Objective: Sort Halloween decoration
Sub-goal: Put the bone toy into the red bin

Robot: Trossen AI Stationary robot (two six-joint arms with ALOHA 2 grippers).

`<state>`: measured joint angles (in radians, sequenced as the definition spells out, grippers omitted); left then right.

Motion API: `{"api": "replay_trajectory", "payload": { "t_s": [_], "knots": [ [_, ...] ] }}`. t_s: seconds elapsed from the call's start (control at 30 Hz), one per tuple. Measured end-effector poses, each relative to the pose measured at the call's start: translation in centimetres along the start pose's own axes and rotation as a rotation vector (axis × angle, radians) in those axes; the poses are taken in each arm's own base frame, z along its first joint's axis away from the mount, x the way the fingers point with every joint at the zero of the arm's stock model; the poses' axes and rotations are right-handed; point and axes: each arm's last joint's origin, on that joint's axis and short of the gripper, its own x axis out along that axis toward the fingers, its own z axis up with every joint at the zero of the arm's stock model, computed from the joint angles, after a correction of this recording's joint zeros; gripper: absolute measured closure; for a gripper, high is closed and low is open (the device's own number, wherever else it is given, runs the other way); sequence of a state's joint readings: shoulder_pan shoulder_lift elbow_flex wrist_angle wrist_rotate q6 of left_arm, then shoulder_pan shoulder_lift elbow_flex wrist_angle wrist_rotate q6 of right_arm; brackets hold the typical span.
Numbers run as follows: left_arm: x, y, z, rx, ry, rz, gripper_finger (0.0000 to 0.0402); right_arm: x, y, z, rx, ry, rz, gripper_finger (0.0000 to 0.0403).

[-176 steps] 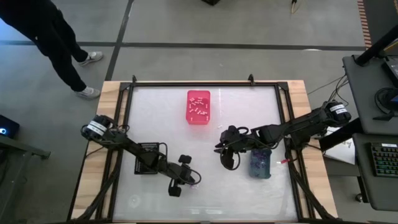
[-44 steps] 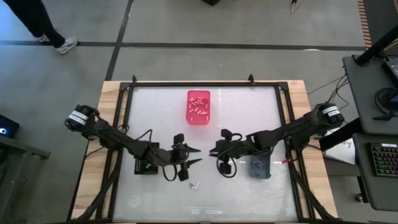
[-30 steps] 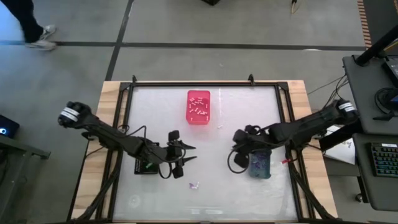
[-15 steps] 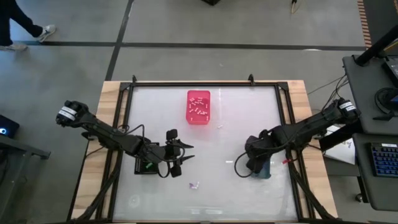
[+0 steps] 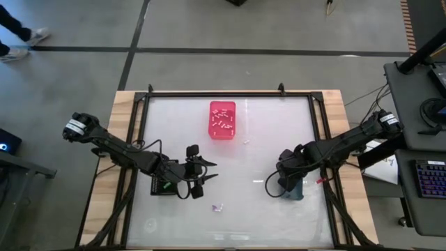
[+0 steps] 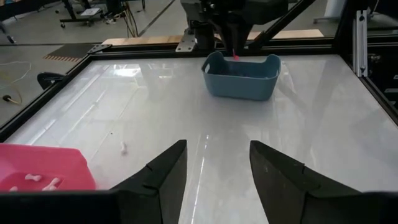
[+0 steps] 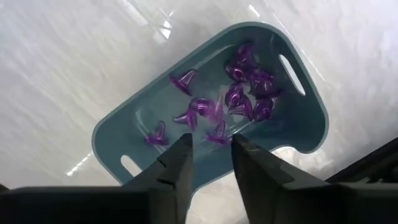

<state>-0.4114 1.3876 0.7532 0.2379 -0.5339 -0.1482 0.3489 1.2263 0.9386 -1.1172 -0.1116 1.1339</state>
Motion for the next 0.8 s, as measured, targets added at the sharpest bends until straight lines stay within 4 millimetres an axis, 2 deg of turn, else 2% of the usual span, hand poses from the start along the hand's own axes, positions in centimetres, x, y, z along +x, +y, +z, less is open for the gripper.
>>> {"api": "replay_trajectory", "payload": {
  "t_s": [0.23, 0.5, 0.67, 0.8],
  "knots": [
    [0.0, 0.0, 0.0, 0.0, 0.0, 0.0, 0.0244, 0.0, 0.0, 0.0, -0.006, -0.013, -0.006, 0.0255],
    [0.0, 0.1, -0.5, -0.017, 0.049, 0.008, 0.0244, -1.8, 1.0, 0.9, -0.068, -0.183, 0.022, 0.0253],
    [0.0, 0.2, -1.1, -0.037, 0.102, 0.02, 0.0244, -3.2, 1.9, 2.4, -0.166, -0.352, 0.038, 0.0261],
    [-0.1, 0.3, -1.5, -0.042, 0.134, 0.027, 0.0244, -3.3, 2.1, 4.3, -0.229, -0.39, 0.004, 0.0261]
  ]
}}
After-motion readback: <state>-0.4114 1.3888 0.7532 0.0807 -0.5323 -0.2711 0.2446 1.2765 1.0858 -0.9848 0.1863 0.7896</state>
